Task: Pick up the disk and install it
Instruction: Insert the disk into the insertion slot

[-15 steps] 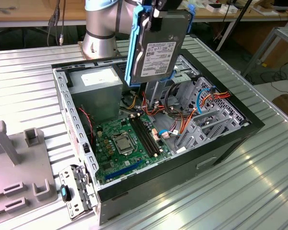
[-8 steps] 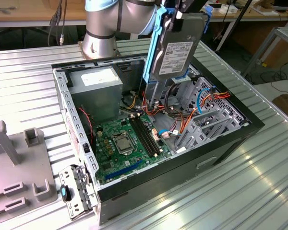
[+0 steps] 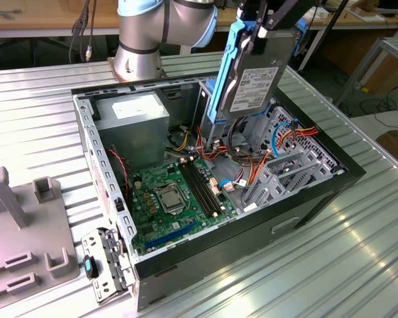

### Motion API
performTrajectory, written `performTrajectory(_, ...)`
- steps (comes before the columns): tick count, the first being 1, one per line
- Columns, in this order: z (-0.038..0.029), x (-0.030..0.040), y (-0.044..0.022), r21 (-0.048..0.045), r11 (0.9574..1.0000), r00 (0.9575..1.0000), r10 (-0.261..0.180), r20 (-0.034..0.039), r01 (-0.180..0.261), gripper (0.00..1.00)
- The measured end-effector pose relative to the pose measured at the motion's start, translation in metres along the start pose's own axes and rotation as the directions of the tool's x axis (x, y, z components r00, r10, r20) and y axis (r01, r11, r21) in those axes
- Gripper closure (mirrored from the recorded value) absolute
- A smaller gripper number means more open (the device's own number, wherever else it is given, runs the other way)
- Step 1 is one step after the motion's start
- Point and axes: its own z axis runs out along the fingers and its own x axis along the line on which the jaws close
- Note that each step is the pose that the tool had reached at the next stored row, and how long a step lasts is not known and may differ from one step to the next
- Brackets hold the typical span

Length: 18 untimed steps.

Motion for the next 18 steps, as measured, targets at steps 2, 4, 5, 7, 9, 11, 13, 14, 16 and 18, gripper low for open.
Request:
performTrajectory(2,0.0010,0.0082,-0.0013,-0.0001,1.0000,1.0000,0.000,0.0043,0.000,0.63)
performTrajectory(4,0.0016,0.0157,-0.0030,-0.0003,1.0000,1.0000,0.000,0.0066,0.000,0.63)
performTrajectory(5,0.0019,0.0182,-0.0046,-0.0003,1.0000,1.0000,0.000,0.0068,0.000,0.63)
performTrajectory(7,0.0023,0.0205,-0.0094,-0.0003,1.0000,1.0000,0.000,0.0067,0.000,0.63)
performTrajectory(9,0.0029,0.0217,-0.0167,-0.0003,1.0000,1.0000,0.000,0.0068,0.000,0.63)
performTrajectory(11,0.0032,0.0227,-0.0224,-0.0003,1.0000,1.0000,0.000,0.0067,0.000,0.63)
performTrajectory(13,0.0039,0.0251,-0.0246,-0.0003,1.0000,1.0000,0.000,0.0068,0.000,0.63)
performTrajectory(14,0.0042,0.0278,-0.0252,-0.0003,1.0000,1.0000,0.000,0.0068,0.000,0.63)
performTrajectory(16,0.0051,0.0374,-0.0262,-0.0002,1.0000,1.0000,0.000,0.0068,0.000,0.63)
performTrajectory(18,0.0060,0.0463,-0.0271,-0.0002,1.0000,1.0000,0.000,0.0068,0.000,0.63)
